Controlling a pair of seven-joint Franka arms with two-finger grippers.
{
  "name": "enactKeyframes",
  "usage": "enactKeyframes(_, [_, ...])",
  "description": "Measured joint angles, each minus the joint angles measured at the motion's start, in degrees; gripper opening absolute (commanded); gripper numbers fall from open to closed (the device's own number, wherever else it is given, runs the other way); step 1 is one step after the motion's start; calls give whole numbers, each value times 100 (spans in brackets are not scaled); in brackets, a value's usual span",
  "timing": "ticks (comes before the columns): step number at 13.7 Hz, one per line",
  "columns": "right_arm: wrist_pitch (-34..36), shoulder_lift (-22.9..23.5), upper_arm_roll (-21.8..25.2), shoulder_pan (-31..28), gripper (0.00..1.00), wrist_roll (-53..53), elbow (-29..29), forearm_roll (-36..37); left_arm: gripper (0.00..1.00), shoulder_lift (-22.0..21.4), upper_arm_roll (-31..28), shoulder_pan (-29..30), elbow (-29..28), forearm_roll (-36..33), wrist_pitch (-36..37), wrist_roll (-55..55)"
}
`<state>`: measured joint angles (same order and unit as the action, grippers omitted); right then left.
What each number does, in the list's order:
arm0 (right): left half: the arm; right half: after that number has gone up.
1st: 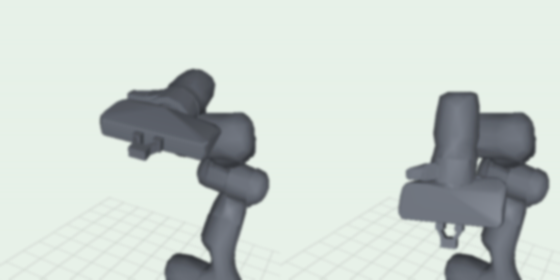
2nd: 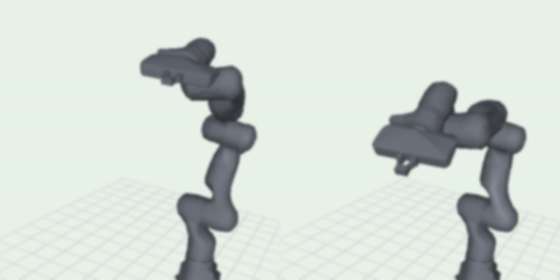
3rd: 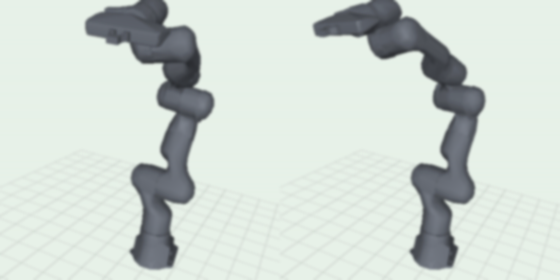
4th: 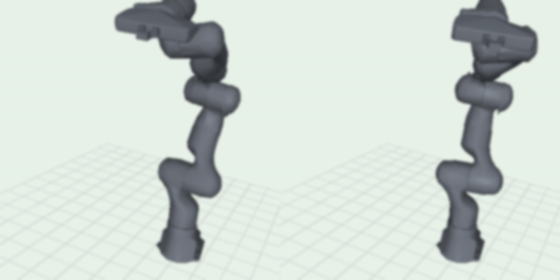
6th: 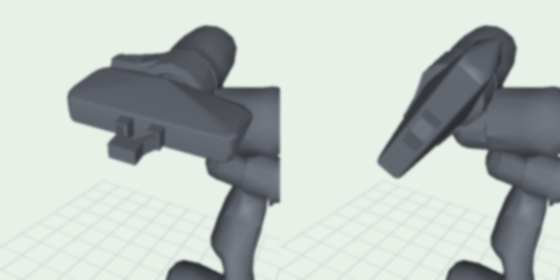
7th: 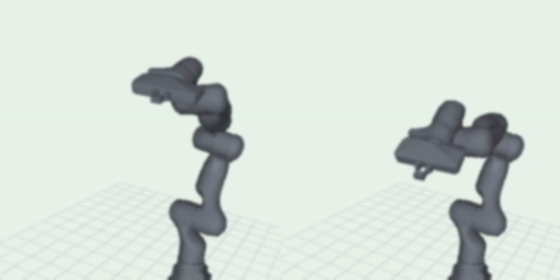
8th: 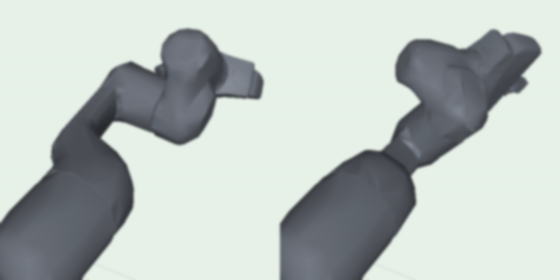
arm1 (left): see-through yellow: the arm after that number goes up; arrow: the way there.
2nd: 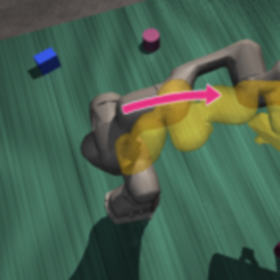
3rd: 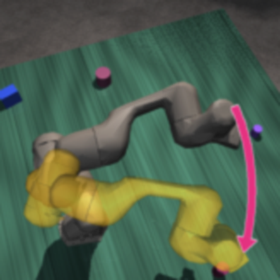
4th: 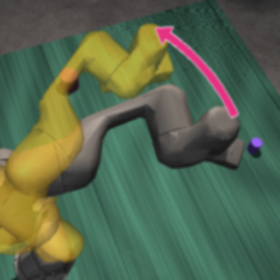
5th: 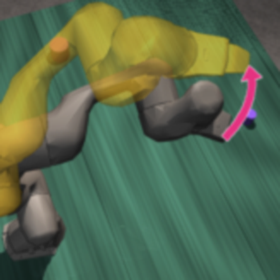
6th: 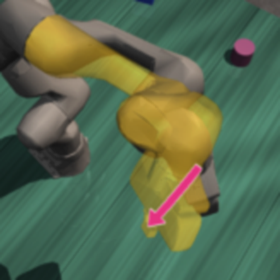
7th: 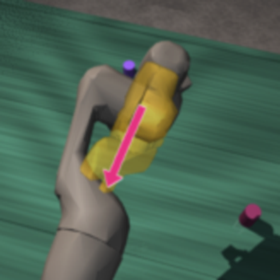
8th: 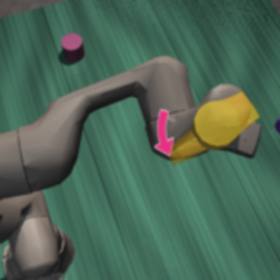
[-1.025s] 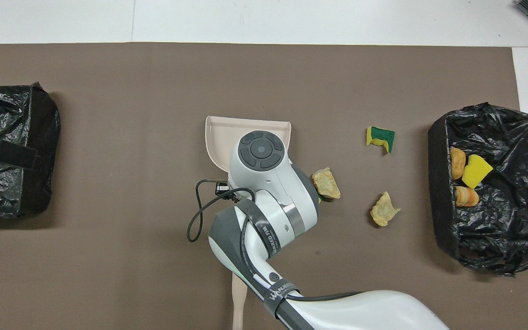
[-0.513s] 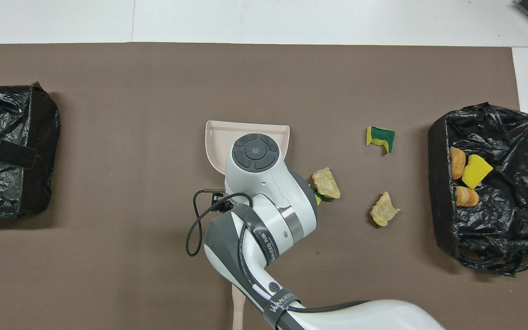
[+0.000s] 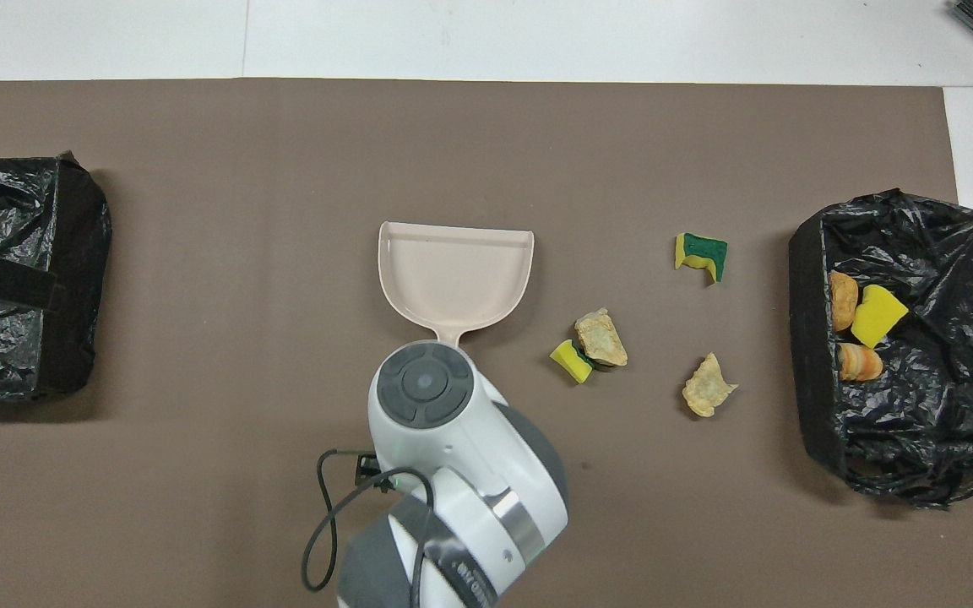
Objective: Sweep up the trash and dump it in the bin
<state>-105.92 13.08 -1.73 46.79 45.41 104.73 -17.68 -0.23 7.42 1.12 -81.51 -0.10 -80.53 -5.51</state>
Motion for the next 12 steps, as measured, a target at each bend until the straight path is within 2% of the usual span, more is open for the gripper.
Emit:
enactKeyframes(3, [-628,-484,-5,431,100,99,925,0,100,0,0,0,0,0,0,0])
enactKeyframes(5, [-1032,-816,-6,610,93,189,1593,0,100,0,0,0,0,0,0,0])
enactKeyframes(8, [-1366,-1081,-7,905,72,592,2120,-1,100,0,0,0,0,0,0,0])
enactKeyframes(11, [-1712,-1108,-9,1129,49,788,2441,-3,100,0,0,0,0,0,0,0])
enactKeyframes(12, [-1742,-1108,-9,1141,37,792,2493,-16,100,0,0,0,0,0,0,0])
